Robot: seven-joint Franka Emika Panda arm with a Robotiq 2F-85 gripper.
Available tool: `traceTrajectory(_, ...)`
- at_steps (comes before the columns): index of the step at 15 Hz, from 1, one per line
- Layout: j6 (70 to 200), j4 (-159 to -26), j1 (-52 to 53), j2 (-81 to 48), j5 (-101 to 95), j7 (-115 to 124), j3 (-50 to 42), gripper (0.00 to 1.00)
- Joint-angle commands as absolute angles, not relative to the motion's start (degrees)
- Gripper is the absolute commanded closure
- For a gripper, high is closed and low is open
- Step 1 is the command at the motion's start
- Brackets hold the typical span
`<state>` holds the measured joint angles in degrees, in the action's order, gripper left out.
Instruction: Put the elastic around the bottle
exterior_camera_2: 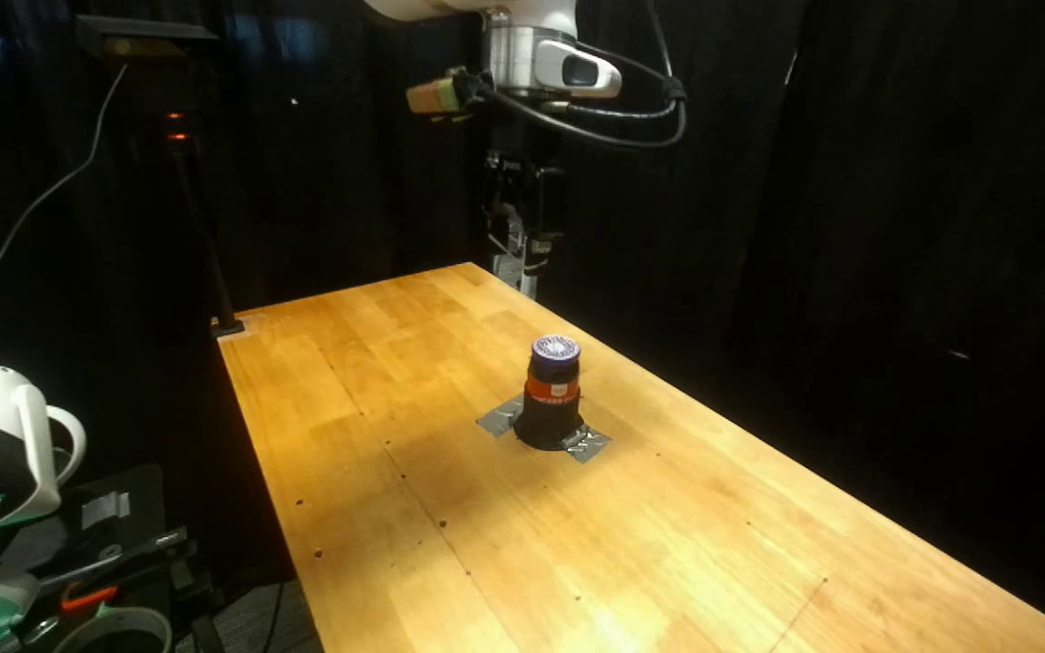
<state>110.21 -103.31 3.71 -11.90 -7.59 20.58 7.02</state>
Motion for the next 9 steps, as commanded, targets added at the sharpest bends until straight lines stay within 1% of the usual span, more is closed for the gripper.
traceTrajectory(1,115.43,-97.87,6.10,-18.93,-8.22,22.55,5.18,0.00)
traceTrajectory(9,118.08,-88.56,8.27,-31.44,-6.53,20.90,2.89,0.00)
